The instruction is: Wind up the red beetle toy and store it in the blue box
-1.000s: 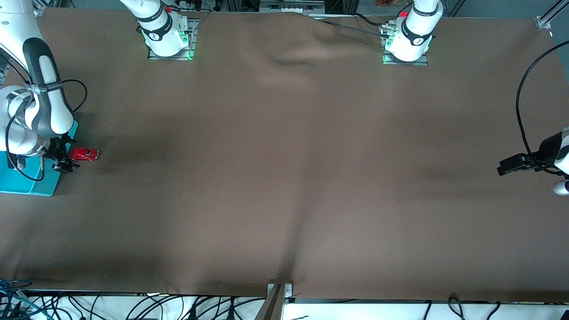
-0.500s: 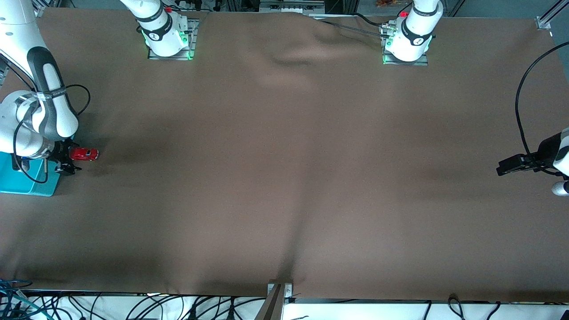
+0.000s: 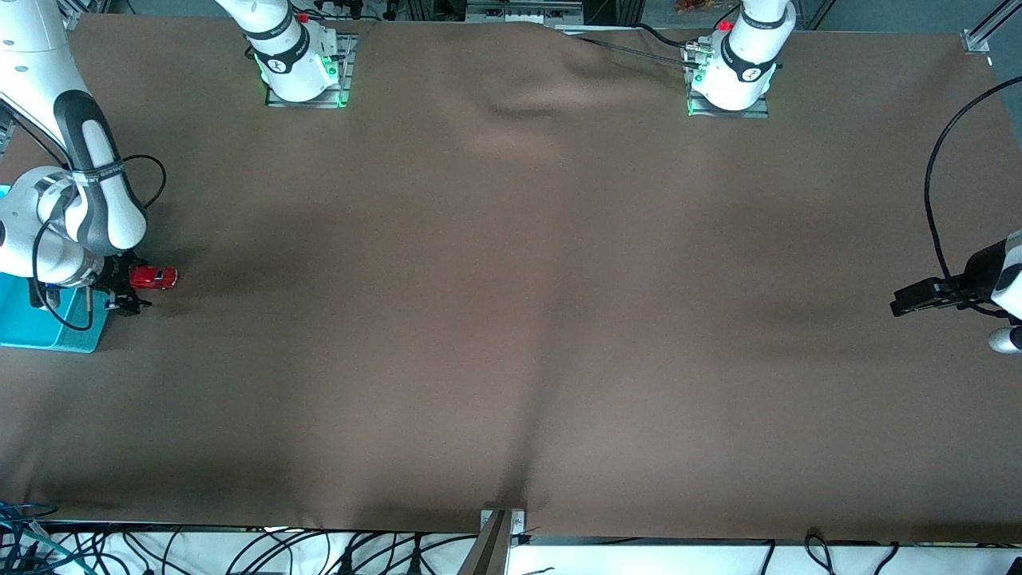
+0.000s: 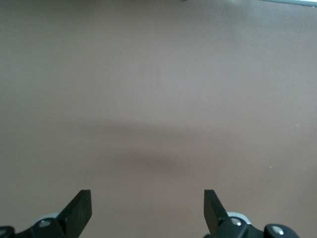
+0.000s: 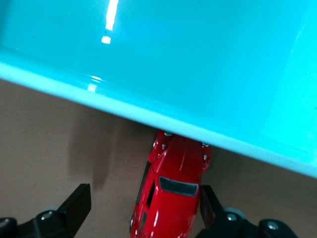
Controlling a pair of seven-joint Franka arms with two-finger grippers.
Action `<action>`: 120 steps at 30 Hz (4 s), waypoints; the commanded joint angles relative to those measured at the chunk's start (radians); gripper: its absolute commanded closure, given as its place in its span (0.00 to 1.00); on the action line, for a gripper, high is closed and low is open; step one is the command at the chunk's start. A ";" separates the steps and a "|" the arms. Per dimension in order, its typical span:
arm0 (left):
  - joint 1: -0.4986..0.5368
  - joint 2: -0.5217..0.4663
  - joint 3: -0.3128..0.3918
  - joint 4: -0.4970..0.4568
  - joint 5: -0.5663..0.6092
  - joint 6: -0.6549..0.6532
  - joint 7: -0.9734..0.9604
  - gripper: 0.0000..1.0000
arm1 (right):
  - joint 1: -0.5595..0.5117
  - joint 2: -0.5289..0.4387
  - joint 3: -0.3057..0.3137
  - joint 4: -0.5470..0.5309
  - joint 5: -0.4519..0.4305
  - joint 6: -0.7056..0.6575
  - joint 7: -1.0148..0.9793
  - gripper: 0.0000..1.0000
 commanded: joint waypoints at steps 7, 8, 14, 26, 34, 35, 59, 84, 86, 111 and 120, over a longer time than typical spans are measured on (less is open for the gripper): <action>-0.001 -0.001 0.002 0.004 -0.013 -0.007 0.020 0.00 | -0.022 -0.008 0.018 -0.010 0.015 0.018 0.007 0.73; -0.001 -0.001 0.002 0.004 -0.013 -0.007 0.020 0.00 | -0.022 -0.008 0.018 -0.010 0.015 0.016 0.007 0.79; 0.002 0.002 0.002 0.004 -0.013 -0.007 0.022 0.00 | -0.022 -0.008 0.030 -0.010 0.014 0.013 0.005 0.96; 0.004 0.007 0.002 0.005 -0.013 -0.005 0.022 0.00 | -0.022 -0.037 0.052 -0.008 0.011 -0.014 0.001 1.00; 0.005 0.007 0.002 0.005 -0.013 -0.005 0.022 0.00 | -0.020 -0.096 0.070 0.007 -0.003 -0.117 -0.012 1.00; 0.005 0.007 0.002 0.005 -0.013 -0.005 0.022 0.00 | -0.019 -0.100 0.073 0.008 -0.003 -0.133 -0.010 1.00; 0.005 0.008 0.002 0.005 -0.015 -0.005 0.022 0.00 | -0.017 -0.183 0.102 0.073 -0.115 -0.393 -0.252 1.00; 0.002 0.010 0.002 0.007 -0.015 -0.005 0.020 0.00 | -0.033 -0.206 -0.017 0.137 -0.232 -0.452 -0.722 1.00; 0.002 0.010 0.002 0.007 -0.015 -0.005 0.018 0.00 | -0.033 -0.209 -0.025 0.136 -0.230 -0.452 -0.755 1.00; 0.001 0.015 0.002 0.007 -0.017 -0.005 0.018 0.00 | -0.088 -0.246 -0.171 0.136 -0.051 -0.433 -1.401 1.00; -0.001 0.016 0.002 0.007 -0.017 -0.005 0.018 0.00 | -0.145 -0.237 -0.174 0.136 -0.054 -0.398 -1.545 1.00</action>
